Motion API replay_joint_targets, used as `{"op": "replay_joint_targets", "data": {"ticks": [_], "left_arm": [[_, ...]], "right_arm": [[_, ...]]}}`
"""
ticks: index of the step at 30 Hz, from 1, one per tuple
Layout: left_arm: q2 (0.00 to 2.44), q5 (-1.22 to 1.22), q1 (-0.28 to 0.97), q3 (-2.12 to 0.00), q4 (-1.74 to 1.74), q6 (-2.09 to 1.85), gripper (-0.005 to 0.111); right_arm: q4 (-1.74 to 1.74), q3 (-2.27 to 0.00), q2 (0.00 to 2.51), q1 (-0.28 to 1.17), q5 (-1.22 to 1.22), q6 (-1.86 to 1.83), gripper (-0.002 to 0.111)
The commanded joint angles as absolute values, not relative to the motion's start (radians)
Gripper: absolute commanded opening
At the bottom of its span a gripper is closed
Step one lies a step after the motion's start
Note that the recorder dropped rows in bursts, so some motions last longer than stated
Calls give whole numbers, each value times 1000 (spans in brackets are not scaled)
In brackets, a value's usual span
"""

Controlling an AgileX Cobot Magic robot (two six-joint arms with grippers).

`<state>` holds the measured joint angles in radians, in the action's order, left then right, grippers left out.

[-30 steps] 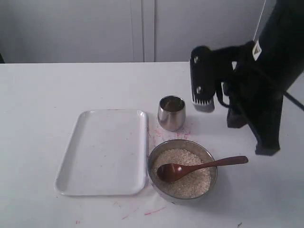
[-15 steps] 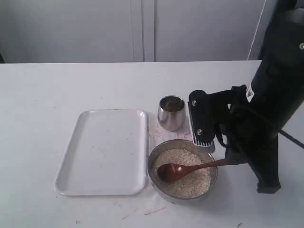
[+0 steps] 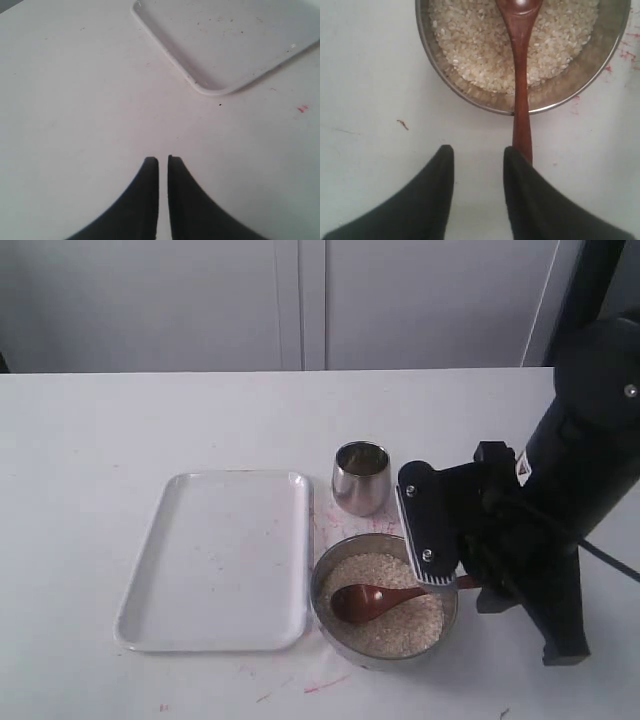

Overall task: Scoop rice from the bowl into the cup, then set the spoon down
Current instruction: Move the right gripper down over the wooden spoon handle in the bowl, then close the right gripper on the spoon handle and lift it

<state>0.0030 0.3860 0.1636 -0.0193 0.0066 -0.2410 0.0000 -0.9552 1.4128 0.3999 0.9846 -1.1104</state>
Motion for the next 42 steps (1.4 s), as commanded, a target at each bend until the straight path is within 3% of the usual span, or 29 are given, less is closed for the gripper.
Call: {"op": "replay_joint_targets", "data": {"ticks": [1, 42], "left_arm": [[0, 419, 165, -10, 6, -235, 14], [0, 419, 165, -10, 6, -235, 14]], "right_arm": [[-20, -933, 1404, 400, 953, -1124, 44], [-117, -882, 1516, 400, 750, -1119, 46]]}}
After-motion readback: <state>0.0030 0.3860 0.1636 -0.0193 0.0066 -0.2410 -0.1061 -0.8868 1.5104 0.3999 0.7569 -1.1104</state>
